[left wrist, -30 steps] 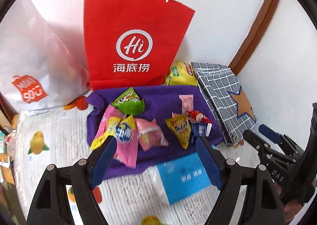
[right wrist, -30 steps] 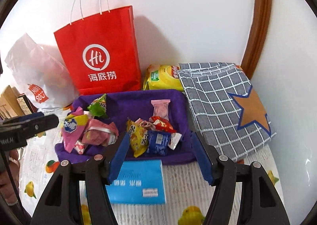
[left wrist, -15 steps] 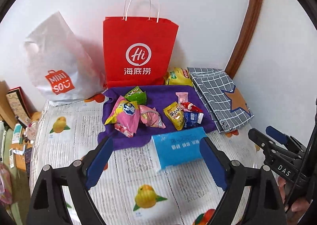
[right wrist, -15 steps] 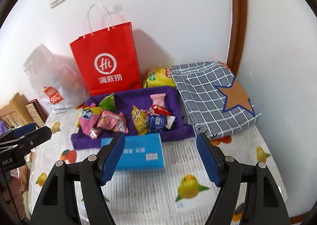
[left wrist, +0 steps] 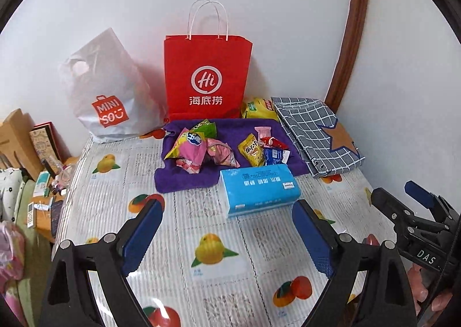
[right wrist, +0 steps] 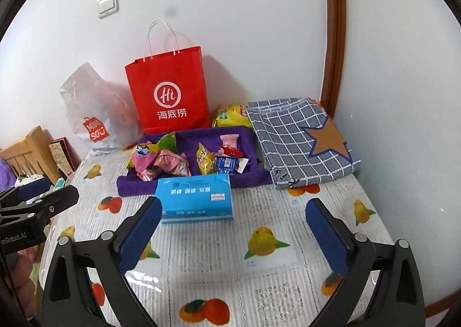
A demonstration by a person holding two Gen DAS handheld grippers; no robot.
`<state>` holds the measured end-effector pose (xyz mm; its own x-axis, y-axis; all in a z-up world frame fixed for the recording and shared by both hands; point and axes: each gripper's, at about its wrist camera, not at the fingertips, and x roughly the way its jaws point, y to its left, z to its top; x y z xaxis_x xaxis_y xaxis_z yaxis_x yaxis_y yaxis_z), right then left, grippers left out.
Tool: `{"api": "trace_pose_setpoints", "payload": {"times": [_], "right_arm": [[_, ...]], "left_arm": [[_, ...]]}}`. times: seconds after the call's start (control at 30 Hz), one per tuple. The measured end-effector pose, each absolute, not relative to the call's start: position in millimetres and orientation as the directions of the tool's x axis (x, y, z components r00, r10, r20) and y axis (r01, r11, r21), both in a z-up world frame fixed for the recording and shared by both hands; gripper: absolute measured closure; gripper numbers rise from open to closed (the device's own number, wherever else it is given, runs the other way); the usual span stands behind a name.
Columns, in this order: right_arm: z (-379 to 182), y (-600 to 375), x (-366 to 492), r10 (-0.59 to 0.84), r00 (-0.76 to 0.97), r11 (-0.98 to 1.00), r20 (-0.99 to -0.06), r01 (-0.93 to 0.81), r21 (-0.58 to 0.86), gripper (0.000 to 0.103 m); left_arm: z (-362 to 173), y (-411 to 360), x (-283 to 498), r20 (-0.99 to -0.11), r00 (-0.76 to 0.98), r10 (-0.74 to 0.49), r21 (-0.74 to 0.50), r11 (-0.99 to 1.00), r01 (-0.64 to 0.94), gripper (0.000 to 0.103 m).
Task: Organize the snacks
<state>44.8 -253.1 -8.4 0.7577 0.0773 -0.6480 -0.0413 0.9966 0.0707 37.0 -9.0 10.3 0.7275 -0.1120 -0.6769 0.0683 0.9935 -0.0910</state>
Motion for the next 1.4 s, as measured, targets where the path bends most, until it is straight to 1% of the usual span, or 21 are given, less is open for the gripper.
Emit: {"api": "trace_pose_setpoints", "payload": {"times": [0.1,0.2,0.43,0.57,0.7,0.87,0.97,1.4], "right_arm": [[-9,-257,32,0.097,0.756,0.995,-0.647,-0.06,0.079,0.003],[-10,-261,24,0.063,0.747,0.998,-0.661,-0.032,0.059,0.003],[-9,-262,8,0.04,0.757,0.999,-0.652,-0.021,0.037,0.003],[-8,-258,5,0.036,0.758,0.999,-0.651,-0.022,0.029,0.003],[-7,-255,2,0.033,0.764,0.999,-0.644,-0.026,0.02,0.003],[-6,-254,-2,0.039,0.769,0.999,-0.638,-0.031,0.023,0.003],[-5,-254,-4,0.039,0.771,0.999,-0.636,-0.031,0.024,0.003],[-2,-256,-10,0.042,0.778,0.999,-0.627,-0.027,0.033,0.003]], "left_arm": [[11,-9,24,-0.673,0.731,-0.111,-0.099,0.993,0.06,0.012],[12,-11,10,-0.666,0.738,-0.113,-0.101,0.993,0.061,0.01],[13,-18,-3,-0.657,0.747,-0.099,-0.068,0.995,0.072,0.009],[15,-16,-8,-0.652,0.749,-0.117,-0.081,0.993,0.086,0.009],[14,-15,-8,-0.651,0.754,-0.093,-0.063,0.996,0.069,0.009],[16,-15,-11,-0.651,0.749,-0.119,-0.081,0.993,0.087,0.009],[16,-17,-13,-0.647,0.756,-0.099,-0.063,0.995,0.076,0.009],[16,-20,-14,-0.646,0.757,-0.094,-0.054,0.996,0.078,0.009]]}}
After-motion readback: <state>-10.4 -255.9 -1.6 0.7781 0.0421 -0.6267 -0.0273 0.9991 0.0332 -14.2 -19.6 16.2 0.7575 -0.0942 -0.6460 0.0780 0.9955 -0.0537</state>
